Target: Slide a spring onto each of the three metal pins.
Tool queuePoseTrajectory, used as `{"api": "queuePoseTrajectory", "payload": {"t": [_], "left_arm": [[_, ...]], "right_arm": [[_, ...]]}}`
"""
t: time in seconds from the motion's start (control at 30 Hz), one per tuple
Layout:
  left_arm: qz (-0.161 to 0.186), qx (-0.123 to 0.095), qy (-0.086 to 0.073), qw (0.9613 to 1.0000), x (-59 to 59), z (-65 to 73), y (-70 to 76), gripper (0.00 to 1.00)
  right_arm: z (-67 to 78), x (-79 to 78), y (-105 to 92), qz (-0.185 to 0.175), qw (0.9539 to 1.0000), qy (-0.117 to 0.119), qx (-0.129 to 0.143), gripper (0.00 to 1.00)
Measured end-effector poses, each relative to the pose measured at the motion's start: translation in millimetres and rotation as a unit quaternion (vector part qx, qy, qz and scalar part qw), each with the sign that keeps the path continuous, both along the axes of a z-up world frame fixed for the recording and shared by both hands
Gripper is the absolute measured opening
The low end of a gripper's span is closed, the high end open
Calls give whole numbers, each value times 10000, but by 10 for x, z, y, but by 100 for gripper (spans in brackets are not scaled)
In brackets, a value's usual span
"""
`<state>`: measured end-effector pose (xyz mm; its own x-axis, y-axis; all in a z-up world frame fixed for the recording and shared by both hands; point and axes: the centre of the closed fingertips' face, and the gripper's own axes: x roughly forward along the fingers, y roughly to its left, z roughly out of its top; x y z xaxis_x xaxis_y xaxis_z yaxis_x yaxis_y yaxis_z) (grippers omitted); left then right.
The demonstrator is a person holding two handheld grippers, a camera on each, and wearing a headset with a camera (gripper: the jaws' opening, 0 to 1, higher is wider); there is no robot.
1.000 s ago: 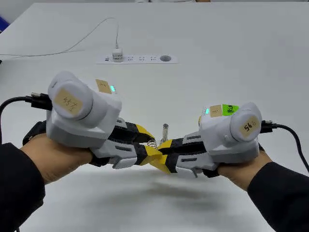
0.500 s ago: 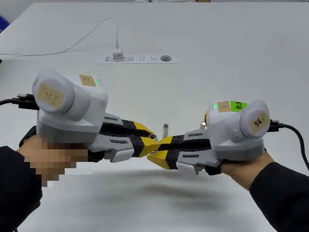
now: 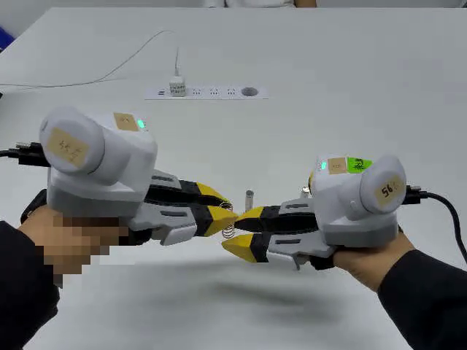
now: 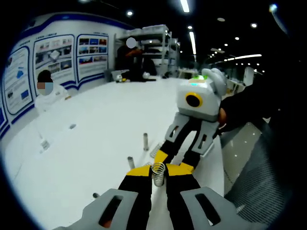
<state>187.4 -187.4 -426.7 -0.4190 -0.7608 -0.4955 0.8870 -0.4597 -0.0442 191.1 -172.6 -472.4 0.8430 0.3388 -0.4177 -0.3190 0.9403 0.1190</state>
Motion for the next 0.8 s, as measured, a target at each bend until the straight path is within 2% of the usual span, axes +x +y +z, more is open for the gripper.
{"api": "queuePoseTrajectory", "payload": {"t": [0.17, 0.4, 0.5, 0.8], "left_arm": [[81, -91, -227, 9997, 123, 24, 21, 9], [250, -127, -303, 9991, 296, 45, 60, 9], [374, -151, -317, 9987, 397, 65, 66, 10], [660, -208, -376, 9969, 631, 105, 75, 10]], "right_arm": [[24, -59, -47, -52, 9998, 5, -175, 23], [10, -202, -86, -30, 9994, 92, -345, 35], [-2, -273, -137, -79, 9989, 133, -452, 38], [14, -422, -309, -271, 9978, 226, -553, 53]]}}
